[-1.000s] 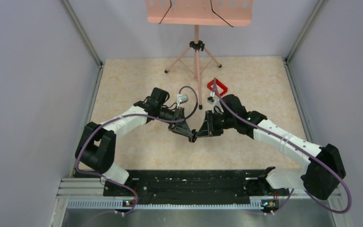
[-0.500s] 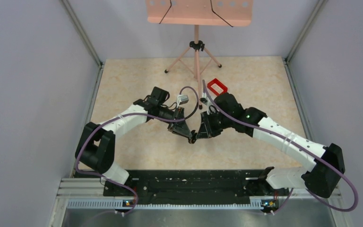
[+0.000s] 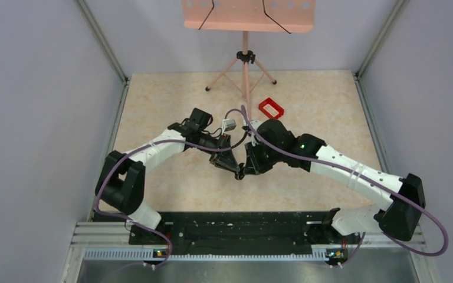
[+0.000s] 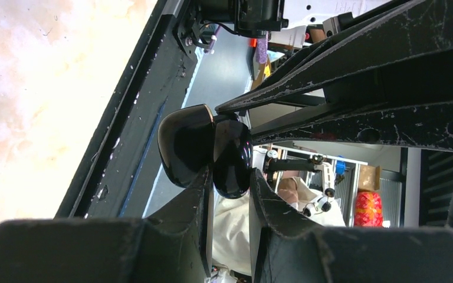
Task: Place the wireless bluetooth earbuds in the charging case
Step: Insert the right earbud into the right side groove of the charging case.
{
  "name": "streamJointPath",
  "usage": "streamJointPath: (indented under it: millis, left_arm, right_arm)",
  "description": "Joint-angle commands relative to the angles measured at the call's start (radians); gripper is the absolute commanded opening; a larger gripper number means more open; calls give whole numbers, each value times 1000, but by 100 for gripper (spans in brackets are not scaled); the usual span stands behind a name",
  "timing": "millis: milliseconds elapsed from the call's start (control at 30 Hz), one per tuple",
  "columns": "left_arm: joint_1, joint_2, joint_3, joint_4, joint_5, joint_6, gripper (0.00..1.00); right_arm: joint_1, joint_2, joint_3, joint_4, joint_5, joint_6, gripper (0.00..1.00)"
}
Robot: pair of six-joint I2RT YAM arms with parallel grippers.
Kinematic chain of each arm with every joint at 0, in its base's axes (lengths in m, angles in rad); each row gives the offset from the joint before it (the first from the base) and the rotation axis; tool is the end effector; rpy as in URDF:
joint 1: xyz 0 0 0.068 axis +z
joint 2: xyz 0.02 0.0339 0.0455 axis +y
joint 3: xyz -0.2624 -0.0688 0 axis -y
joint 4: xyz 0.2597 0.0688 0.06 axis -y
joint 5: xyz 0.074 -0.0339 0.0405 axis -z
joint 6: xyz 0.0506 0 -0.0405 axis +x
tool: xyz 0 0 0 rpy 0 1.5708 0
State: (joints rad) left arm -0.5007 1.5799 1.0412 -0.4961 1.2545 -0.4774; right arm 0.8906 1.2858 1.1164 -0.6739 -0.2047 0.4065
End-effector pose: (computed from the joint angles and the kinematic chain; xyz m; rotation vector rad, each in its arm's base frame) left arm 0.2593 -0.1967 0.2170 -0.4930 -2.3343 1.7992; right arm 0.1772 0.2354 0.2884 -0.7123 2.4665 0.7999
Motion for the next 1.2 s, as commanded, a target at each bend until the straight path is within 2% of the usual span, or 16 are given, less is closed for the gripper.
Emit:
streamJointPath:
  millis: [0,100,467,600,933,1167]
  left_arm:
    - [-22,-6,61,-5,35,-24,0]
    - [-22,-10,71,-10,29,-27,0]
    - [-27,-13,67,2,33,-32,0]
    - [-27,-12,68,14,39,-40,0]
    - [-26,-8,63,34,35,-50,0]
    - [-25,8,53,34,10,-32,0]
  right_arm:
    - [37,-5,77,106,102,38,14]
    - [49,20,100,90,111,37,20]
    - [54,38,112,104,120,64,25]
    - [54,34,106,96,123,68,40]
    - [54,4,97,107,146,85,53]
    - [51,-82,114,106,199,119,71]
